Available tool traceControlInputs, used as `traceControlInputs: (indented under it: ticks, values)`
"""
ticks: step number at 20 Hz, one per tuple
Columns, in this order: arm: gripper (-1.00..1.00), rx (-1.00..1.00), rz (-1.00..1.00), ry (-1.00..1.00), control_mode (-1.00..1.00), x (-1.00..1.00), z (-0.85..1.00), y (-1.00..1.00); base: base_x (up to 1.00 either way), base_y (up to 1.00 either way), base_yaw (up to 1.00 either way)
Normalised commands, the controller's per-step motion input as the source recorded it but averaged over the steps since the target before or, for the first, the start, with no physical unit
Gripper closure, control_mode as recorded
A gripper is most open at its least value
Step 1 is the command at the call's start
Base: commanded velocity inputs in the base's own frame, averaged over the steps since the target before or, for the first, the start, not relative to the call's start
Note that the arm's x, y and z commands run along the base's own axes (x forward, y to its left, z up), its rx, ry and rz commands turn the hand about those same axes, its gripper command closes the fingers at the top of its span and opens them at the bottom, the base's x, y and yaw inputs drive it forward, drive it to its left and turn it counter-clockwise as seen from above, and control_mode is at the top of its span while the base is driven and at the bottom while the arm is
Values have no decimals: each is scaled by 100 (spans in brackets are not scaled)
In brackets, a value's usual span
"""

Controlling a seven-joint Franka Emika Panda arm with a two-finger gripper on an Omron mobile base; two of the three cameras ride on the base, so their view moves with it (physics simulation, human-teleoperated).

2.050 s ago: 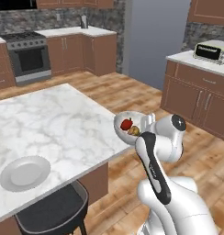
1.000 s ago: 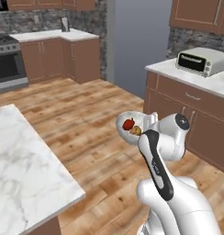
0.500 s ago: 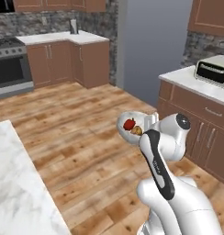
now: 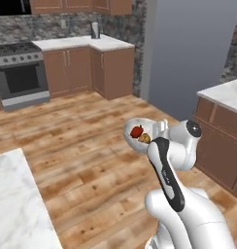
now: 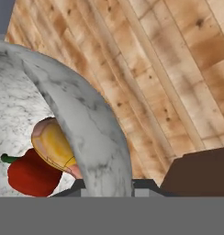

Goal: Pick the chicken drumstick and bell pepper from their plates and place them in the bowl. Then put the bowl in the fridge.

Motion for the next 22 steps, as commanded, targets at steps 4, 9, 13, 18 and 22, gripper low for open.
traceControlInputs:
  ticks: [4, 9, 13, 18, 22]
  values:
    - [100, 0, 0, 0, 100, 0, 0, 0, 94, 6, 13]
    - [100, 0, 0, 0, 100, 0, 0, 0, 94, 9, 13]
    - [100, 0, 0, 0, 100, 0, 0, 0, 94, 11, 14]
    - [100, 0, 0, 0, 100, 0, 0, 0, 94, 9, 17]
    - [100, 0, 0, 0, 100, 0, 0, 0, 94, 7, 21]
